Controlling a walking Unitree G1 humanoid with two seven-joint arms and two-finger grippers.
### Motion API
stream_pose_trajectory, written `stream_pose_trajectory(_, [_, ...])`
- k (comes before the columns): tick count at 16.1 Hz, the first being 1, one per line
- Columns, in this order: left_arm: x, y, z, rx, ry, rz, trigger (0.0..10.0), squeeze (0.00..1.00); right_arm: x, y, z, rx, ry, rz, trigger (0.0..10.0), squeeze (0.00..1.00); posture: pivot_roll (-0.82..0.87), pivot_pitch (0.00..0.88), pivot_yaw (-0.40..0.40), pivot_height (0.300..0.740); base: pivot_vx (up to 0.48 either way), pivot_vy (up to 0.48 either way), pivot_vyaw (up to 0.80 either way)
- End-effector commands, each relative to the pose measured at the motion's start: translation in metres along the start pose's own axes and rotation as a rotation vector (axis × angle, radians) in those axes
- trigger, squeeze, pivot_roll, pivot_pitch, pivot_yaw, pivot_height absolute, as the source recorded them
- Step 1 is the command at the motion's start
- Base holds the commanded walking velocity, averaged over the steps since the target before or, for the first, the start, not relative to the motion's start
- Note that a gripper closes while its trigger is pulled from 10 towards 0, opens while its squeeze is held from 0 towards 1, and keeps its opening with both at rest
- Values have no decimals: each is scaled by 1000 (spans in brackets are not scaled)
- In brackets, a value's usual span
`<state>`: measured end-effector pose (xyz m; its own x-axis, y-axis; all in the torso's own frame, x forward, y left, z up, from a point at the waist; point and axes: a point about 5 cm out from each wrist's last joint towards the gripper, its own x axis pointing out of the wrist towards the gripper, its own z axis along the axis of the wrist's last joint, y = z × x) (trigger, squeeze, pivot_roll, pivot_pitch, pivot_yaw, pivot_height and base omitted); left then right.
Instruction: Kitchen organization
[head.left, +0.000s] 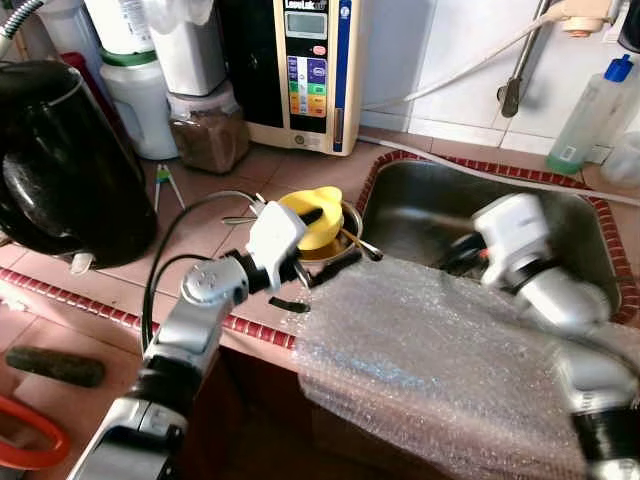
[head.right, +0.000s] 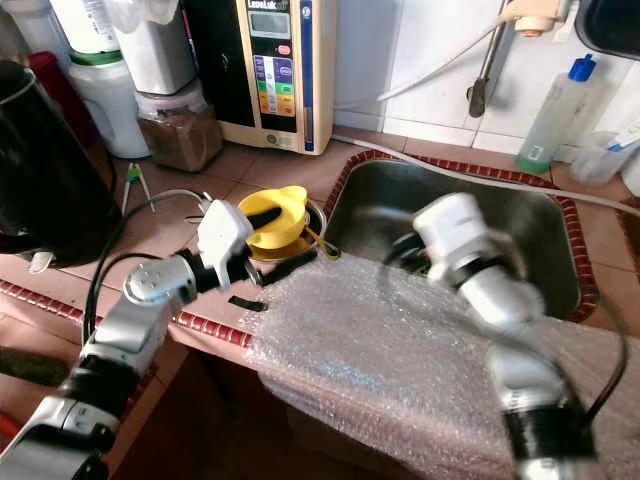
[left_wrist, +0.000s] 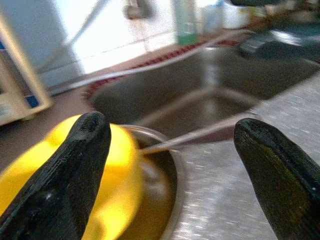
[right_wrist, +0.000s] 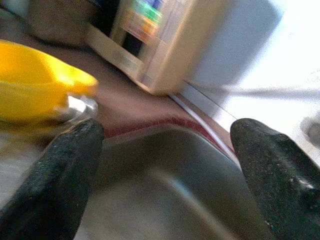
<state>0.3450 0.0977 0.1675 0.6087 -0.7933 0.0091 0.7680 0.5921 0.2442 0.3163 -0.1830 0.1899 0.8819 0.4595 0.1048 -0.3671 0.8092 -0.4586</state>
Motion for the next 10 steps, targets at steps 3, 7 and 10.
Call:
stream_pose_trajectory(3, [4, 11, 3, -42, -2, 87, 10000, 1000, -10, 29, 15, -73, -34, 70, 10000, 1000, 37, 42, 37, 740, 0, 0, 0])
stream_pose_trajectory(7, [6, 23, -1, -151, 31, 201, 10000, 1000, -42, 39, 12, -34, 78, 41, 10000, 1000, 25, 45, 45, 740, 0, 0, 0])
stream_pose_trajectory(10, [10, 28, 0, -200, 31, 231, 10000, 0, -60, 45, 6, 15, 134, 57, 10000, 1000, 19, 42, 49, 740, 0, 0, 0])
